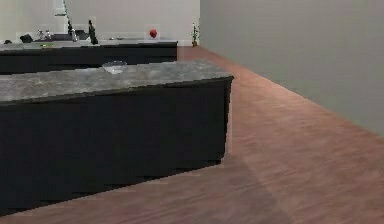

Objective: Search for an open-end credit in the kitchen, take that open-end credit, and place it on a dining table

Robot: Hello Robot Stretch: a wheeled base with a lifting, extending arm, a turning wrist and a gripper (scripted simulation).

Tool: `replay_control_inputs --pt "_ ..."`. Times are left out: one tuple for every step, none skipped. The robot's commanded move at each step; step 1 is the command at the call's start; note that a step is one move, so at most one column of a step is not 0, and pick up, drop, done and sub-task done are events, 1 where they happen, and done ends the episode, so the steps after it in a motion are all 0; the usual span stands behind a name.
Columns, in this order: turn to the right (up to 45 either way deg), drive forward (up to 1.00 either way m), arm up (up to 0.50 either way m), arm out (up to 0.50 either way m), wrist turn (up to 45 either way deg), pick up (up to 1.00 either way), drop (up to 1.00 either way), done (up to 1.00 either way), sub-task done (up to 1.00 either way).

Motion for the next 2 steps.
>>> replay_control_inputs --pt "30.0 0.0 0.0 0.0 0.0 0.0 0.0 0.0 0.0" --pt "0.0 1.0 0.0 0.0 0.0 0.0 0.0 0.0 0.0"
